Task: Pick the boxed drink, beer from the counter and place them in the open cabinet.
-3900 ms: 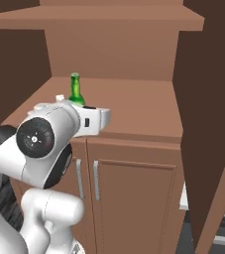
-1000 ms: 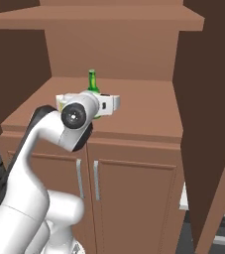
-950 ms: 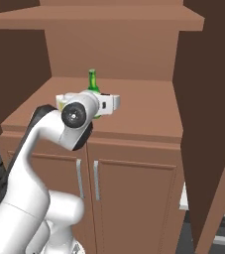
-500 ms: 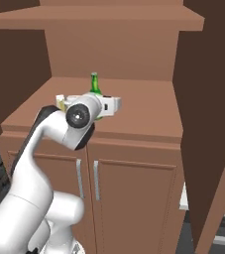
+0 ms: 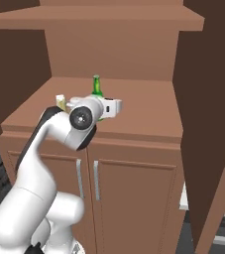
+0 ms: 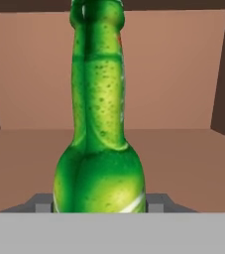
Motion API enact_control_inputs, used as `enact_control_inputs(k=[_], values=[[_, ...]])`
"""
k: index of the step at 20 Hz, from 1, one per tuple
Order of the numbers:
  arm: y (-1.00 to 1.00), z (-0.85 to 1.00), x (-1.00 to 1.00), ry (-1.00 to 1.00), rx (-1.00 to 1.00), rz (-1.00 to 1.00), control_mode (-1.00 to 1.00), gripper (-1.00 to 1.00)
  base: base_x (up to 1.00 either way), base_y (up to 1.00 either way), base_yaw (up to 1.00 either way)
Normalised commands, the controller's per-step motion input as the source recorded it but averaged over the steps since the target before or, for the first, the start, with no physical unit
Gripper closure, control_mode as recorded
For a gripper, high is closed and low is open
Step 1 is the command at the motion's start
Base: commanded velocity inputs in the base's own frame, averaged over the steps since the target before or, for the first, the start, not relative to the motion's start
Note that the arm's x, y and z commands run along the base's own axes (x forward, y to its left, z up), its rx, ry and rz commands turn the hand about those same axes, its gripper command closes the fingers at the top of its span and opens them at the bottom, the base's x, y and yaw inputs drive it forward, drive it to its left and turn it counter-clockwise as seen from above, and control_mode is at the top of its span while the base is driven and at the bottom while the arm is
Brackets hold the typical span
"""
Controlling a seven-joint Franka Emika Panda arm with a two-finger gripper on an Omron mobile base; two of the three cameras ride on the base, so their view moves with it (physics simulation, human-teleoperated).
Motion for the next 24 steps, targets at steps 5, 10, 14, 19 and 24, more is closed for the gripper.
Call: enact_control_inputs(k=[5, 10, 14, 19, 24], values=[[0.0, -0.14, 0.43, 0.0, 0.0, 0.0, -1.0, 1.0, 0.0, 0.0, 0.0], [0.0, -0.23, 0.34, 0.0, 0.0, 0.0, -1.0, 1.0, 0.0, 0.0, 0.0], [0.0, -0.33, 0.21, 0.0, 0.0, 0.0, -1.0, 1.0, 0.0, 0.0, 0.0], [0.0, -0.4, 0.14, 0.0, 0.0, 0.0, -1.0, 1.0, 0.0, 0.0, 0.0], [0.0, -0.42, 0.13, 0.0, 0.0, 0.0, -1.0, 1.0, 0.0, 0.0, 0.0]])
